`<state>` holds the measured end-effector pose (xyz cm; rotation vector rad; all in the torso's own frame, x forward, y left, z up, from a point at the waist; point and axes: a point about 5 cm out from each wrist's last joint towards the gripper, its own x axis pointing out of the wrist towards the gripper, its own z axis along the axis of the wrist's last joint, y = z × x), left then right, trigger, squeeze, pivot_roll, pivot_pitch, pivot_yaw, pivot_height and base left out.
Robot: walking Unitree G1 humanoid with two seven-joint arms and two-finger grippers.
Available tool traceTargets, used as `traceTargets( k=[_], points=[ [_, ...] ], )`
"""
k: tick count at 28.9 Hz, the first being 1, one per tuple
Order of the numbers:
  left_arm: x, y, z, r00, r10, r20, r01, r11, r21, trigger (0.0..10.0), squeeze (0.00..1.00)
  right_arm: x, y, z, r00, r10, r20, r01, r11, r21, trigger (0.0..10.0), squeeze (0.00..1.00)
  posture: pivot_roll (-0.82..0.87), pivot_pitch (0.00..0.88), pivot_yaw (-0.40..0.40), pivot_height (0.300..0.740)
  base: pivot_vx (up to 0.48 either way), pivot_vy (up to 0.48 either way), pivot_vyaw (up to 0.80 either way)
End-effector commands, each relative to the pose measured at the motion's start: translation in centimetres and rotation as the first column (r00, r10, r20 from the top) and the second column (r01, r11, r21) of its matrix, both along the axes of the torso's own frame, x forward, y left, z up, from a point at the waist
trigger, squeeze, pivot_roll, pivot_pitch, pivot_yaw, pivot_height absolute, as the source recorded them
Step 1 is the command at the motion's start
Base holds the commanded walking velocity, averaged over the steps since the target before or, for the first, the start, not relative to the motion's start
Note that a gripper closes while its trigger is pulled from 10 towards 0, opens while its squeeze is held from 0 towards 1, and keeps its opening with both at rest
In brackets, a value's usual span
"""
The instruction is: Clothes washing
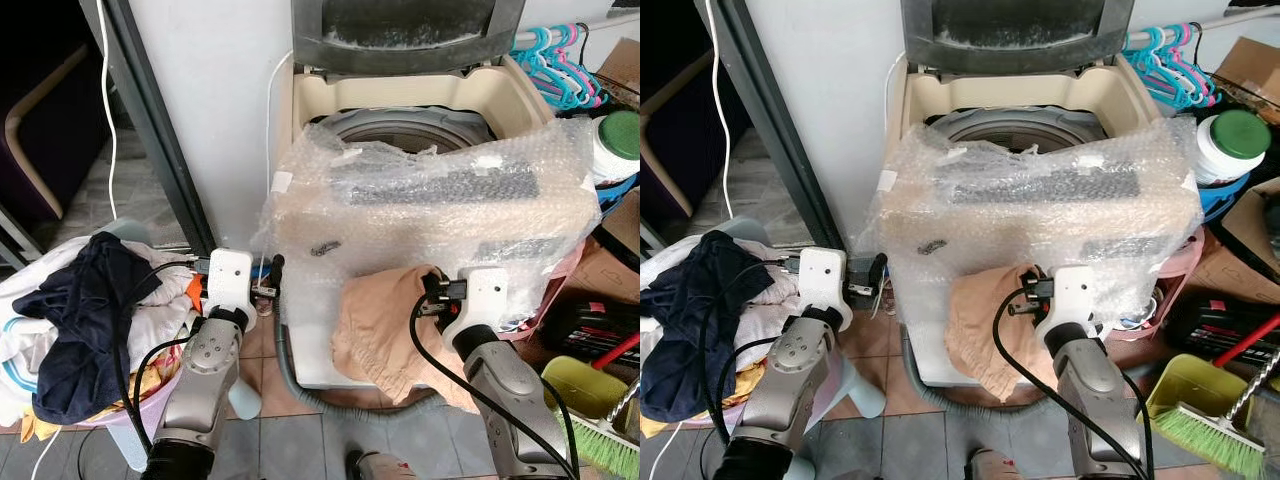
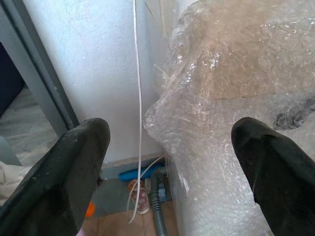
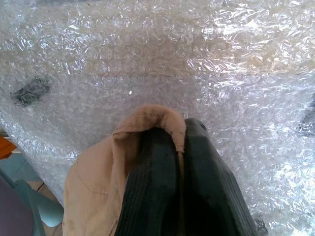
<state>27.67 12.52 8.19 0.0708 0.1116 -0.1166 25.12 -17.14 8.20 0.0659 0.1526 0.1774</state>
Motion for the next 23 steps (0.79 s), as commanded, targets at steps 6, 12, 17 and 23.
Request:
traceTargets(
  k=[6,12,17,23],
  points=[
    [-1.1,0.9,-0.4,0.999,0.026,-0.024,-0.025,1.000,0.016,10.0,0.00,-0.4,0.8,0.5,0.999,0.038,0.026,-0.038,0.999,-0.007,10.0,0.00,-0.08,0.000,0.043,0.740,0.000,-0.336,-0.11],
    [-1.0,0.6,-0.4,0.999,0.014,-0.029,-0.014,1.000,0.013,10.0,0.00,-0.4,0.8,0.4,0.999,0.038,0.018,-0.038,0.999,-0.010,10.0,0.00,-0.08,0.000,0.040,0.740,0.000,-0.328,0.00],
    [-1.4,0.6,-0.6,0.999,0.007,-0.041,-0.006,1.000,0.014,10.0,0.00,-0.4,0.9,0.2,0.999,0.034,0.013,-0.034,0.999,-0.009,10.0,0.00,-0.08,0.000,0.039,0.740,0.000,-0.305,0.00],
    [-1.3,0.8,-0.5,0.999,0.032,-0.025,-0.031,0.999,0.021,10.0,0.00,-0.7,1.0,-0.1,0.999,0.036,0.001,-0.036,0.999,-0.008,10.0,0.00,-0.08,0.000,0.037,0.740,0.000,-0.047,0.00]
  ],
)
